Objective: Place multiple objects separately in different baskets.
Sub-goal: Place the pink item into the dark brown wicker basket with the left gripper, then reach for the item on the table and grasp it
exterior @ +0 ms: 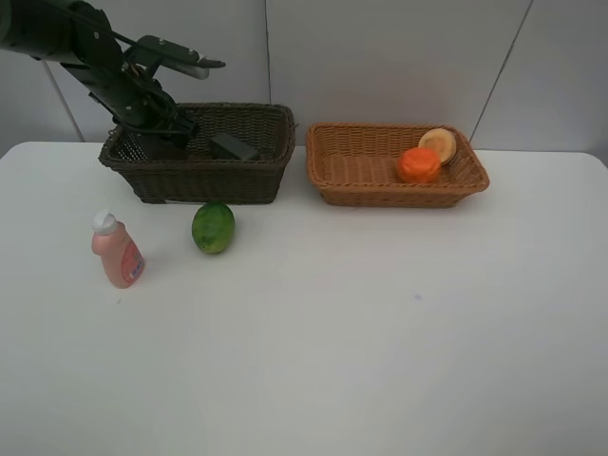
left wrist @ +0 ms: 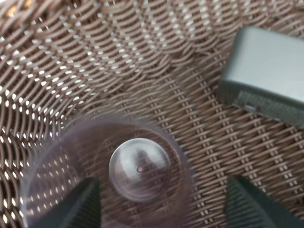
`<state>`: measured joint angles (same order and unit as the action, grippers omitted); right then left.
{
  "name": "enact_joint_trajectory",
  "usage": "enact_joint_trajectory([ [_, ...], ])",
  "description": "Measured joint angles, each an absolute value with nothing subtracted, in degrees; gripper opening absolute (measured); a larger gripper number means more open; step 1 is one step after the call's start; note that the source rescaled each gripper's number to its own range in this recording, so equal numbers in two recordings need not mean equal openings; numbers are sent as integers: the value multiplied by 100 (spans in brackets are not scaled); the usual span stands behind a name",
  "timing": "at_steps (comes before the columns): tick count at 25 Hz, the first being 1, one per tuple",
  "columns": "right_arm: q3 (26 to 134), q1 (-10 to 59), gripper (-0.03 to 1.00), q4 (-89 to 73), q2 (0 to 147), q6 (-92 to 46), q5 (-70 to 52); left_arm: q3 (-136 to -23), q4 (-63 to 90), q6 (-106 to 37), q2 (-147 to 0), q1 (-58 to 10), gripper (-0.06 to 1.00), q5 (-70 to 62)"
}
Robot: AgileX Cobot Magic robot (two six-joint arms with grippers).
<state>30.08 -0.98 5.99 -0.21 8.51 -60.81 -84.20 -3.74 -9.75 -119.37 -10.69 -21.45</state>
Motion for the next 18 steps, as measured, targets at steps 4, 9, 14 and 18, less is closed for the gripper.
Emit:
enact_joint_trajectory([
  [4,3008,-98,94,599,-21,851,-6081,-8420,-374,-961,-11937,-1069,76,-2103],
  [9,3008,-98,94,599,-21,851,-6081,-8420,-374,-961,-11876,-1069,76,-1898],
  [14,3008,-98,94,599,-21,851,-6081,-8420,-367,-961,-11565,-1069,76,-2014],
  [18,3008,-98,94,599,-21,851,-6081,-8420,-302,-961,-11201,-1069,76,-2523],
])
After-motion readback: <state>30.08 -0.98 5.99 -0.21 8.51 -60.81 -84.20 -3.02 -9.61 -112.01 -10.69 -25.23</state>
